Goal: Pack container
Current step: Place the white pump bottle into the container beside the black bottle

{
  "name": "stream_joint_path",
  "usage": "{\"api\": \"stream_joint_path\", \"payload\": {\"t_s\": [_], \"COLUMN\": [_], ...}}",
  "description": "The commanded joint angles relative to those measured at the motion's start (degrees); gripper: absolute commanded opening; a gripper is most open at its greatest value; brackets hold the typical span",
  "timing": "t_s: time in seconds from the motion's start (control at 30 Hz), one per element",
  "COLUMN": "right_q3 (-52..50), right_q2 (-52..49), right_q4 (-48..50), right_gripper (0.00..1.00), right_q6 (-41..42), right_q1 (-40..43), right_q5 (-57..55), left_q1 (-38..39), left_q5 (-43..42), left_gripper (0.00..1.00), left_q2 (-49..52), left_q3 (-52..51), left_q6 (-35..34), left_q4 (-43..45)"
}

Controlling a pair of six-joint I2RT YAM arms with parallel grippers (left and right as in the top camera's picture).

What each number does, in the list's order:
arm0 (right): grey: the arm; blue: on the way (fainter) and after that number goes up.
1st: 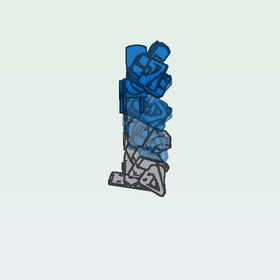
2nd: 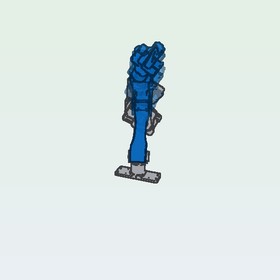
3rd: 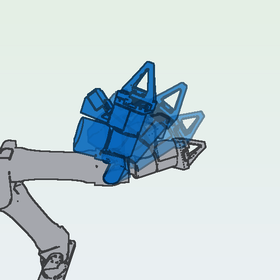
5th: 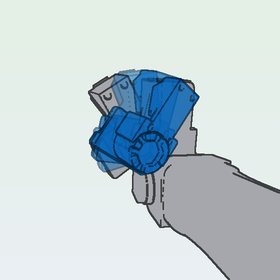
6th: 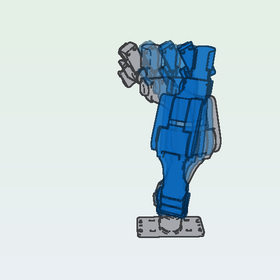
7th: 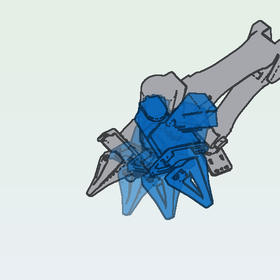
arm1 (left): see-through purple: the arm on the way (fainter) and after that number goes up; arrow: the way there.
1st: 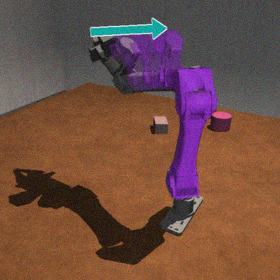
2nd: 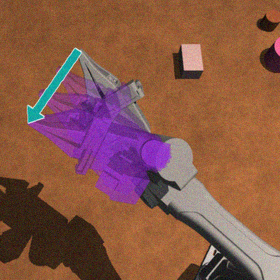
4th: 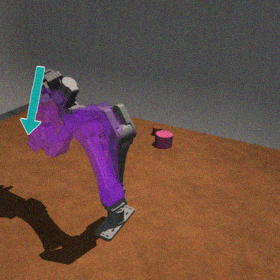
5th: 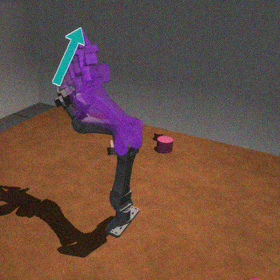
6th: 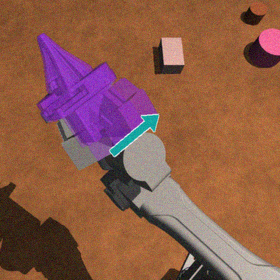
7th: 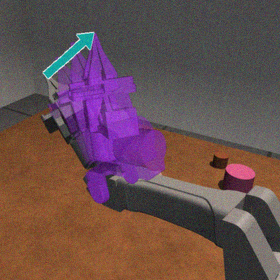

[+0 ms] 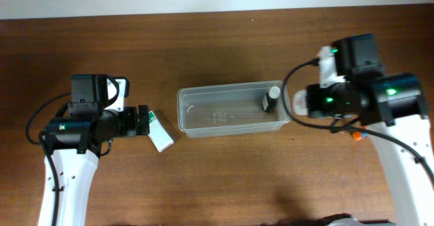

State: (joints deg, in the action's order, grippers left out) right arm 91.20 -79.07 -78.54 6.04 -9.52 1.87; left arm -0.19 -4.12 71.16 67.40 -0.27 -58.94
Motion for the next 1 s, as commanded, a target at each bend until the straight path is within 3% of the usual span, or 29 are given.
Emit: {"api": "stream_joint_path", "payload": {"t_s": [0.0, 0.73, 0.97], "right_q3": [-1.36, -3.08, -3.06], "right_q2": [-2.71, -25.86, -25.99], "right_q4": [2.71, 8.11, 7.67], "right_gripper": [0.13, 0.14, 0.31], "right_q6": [0.44, 0.42, 0.39], "right_q1": [-3.76, -5.51, -5.51], "right_q5": [0.07, 0.09, 0.11], "left_q1": [-0.37, -0.35, -0.37], "left_q5": [-0.61, -0.61, -0.61], "left_gripper": [0.99, 0.99, 0.99], "left_q2": [0.31, 0.31, 0.31], "left_q3": [1.11, 1.11, 1.11], "left_q6": [-0.17, -0.17, -0.17], "left_q4": [0.13, 0.11, 0.13]}}
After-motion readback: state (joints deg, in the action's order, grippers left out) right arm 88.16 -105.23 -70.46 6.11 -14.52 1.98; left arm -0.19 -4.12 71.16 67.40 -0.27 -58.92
